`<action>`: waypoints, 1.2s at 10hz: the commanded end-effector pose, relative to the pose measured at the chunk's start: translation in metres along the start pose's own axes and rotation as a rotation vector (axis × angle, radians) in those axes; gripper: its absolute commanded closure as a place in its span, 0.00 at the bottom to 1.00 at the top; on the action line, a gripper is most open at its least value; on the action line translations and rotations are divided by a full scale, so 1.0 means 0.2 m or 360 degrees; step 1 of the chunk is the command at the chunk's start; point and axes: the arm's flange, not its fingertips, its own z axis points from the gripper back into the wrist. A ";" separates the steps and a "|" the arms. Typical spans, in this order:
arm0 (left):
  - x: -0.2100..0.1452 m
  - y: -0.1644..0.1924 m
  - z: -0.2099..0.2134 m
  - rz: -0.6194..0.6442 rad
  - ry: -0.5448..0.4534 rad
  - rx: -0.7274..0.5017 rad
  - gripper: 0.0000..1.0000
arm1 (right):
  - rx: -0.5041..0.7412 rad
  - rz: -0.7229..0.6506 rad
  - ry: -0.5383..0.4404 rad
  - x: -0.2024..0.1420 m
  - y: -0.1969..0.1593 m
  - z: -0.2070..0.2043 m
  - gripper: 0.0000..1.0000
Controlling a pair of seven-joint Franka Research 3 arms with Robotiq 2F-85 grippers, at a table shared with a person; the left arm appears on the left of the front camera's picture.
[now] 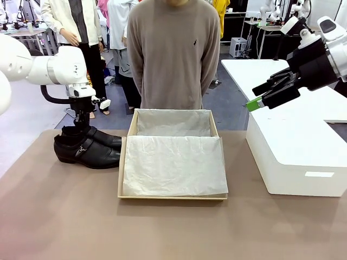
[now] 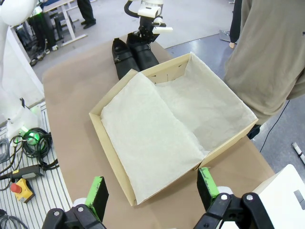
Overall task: Pack the shoes into the box.
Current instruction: Place one shoe of the Shoes into the Shoes Box.
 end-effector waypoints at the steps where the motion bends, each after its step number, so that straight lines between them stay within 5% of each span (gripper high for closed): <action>1: -0.07 -0.06 0.09 0.0025 0.0074 0.0061 1.00 | 0.0025 0.0036 -0.0037 0.00 -0.02 -0.01 0.00; 8: -0.22 -0.30 0.55 0.0217 -0.0005 0.0255 1.00 | 0.0025 0.0036 -0.0037 0.00 -0.02 -0.01 0.00; 12: -0.09 -0.52 0.85 0.0262 -0.0037 0.0293 1.00 | 0.0025 0.0036 -0.0037 0.00 -0.02 -0.01 0.00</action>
